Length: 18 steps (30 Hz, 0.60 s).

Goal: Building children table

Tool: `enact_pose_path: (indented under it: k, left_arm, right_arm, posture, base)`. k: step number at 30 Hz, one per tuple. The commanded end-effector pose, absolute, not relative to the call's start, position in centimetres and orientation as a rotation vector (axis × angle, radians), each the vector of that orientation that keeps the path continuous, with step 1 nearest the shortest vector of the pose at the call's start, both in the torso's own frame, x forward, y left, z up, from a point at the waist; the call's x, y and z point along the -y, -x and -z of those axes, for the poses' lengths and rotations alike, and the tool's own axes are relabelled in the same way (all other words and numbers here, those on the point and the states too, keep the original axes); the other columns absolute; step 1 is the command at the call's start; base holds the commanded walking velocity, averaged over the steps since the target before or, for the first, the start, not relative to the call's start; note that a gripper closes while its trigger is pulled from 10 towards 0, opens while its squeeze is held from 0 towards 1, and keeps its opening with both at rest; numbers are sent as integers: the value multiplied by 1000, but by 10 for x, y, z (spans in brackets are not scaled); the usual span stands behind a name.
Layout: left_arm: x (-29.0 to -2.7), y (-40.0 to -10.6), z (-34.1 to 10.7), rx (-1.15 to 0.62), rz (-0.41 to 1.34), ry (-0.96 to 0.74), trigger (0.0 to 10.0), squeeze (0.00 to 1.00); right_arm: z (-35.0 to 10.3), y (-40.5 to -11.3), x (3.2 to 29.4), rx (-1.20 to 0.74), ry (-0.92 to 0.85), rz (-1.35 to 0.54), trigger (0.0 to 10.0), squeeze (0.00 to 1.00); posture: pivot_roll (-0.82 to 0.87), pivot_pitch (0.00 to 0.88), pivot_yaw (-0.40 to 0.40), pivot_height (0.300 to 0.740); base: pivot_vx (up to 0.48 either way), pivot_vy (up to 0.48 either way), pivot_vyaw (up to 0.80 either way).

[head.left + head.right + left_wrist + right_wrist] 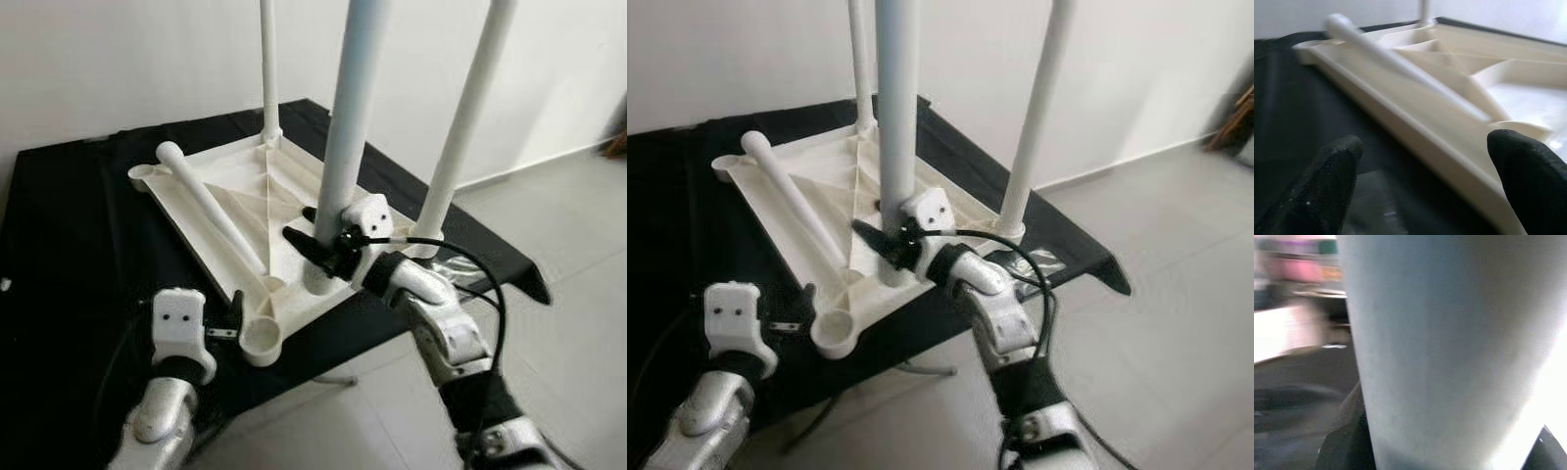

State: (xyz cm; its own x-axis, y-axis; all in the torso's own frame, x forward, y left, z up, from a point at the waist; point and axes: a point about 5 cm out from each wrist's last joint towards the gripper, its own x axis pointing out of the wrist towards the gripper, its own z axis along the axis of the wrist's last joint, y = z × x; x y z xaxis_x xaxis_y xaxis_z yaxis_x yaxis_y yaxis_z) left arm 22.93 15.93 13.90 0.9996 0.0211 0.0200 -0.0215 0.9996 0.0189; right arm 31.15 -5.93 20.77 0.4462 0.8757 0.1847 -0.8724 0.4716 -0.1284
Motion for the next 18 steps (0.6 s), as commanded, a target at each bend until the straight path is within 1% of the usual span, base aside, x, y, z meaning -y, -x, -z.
enact_pose_path:
  k: [1, 4, 5, 6, 10, 12, 14, 15, 16, 18]
  left_arm:
    - [-163, -228, -140, 17, -37, -39, 10000, 0]
    - [-164, -227, -142, 21, -41, -42, 10000, 0]
    - [-164, -223, -144, 28, -36, -55, 10000, 0]
    - [-164, -222, -144, 29, -35, -58, 10000, 0]
    - [-164, -221, -145, 30, -33, -59, 10000, 0]
    - [-168, -218, -147, 31, -44, -75, 10000, 0]
    - [-168, -218, -147, 31, -44, -75, 10000, 0]
    - [-172, -215, -149, 33, -54, -86, 10000, 0]
    - [-173, -213, -150, 34, -55, -84, 10000, 0]
    - [-173, -211, -151, 34, -55, -82, 10000, 0]
  right_arm:
    - [-219, -306, 60, 257, 11, -1170, 10000, 0]
    - [-223, -303, 60, 253, 7, -1219, 10000, 0]
    - [-228, -298, 62, 242, 16, -1290, 10000, 0]
    - [-229, -297, 63, 237, 21, -1313, 10000, 0]
    - [-229, -297, 65, 231, 26, -1324, 10000, 0]
    - [-227, -293, 76, 195, 21, -1392, 10000, 0]
    - [-227, -293, 76, 195, 21, -1392, 10000, 0]
    - [-222, -285, 86, 152, 30, -1486, 10000, 0]
    - [-221, -281, 90, 129, 38, -1526, 10000, 0]
    - [-220, -279, 93, 115, 43, -1549, 10000, 0]
  posture:
    - [46, 93, -1, 740]
    - [48, 101, 3, 740]
    - [55, 115, 9, 740]
    - [55, 117, 10, 740]
    - [57, 124, 12, 740]
    - [60, 142, 20, 740]
    - [60, 142, 20, 740]
    - [60, 154, 25, 740]
    - [61, 168, 29, 740]
    - [61, 172, 31, 740]
  base:
    - [0, 480, 0]
    - [0, 480, 0]
    - [0, 0, 0]
    - [0, 0, 0]
    - [0, 0, 0]
    - [0, 0, 0]
    - [0, 0, 0]
    - [0, 0, 0]
    - [0, 0, 0]
    - [0, 0, 0]
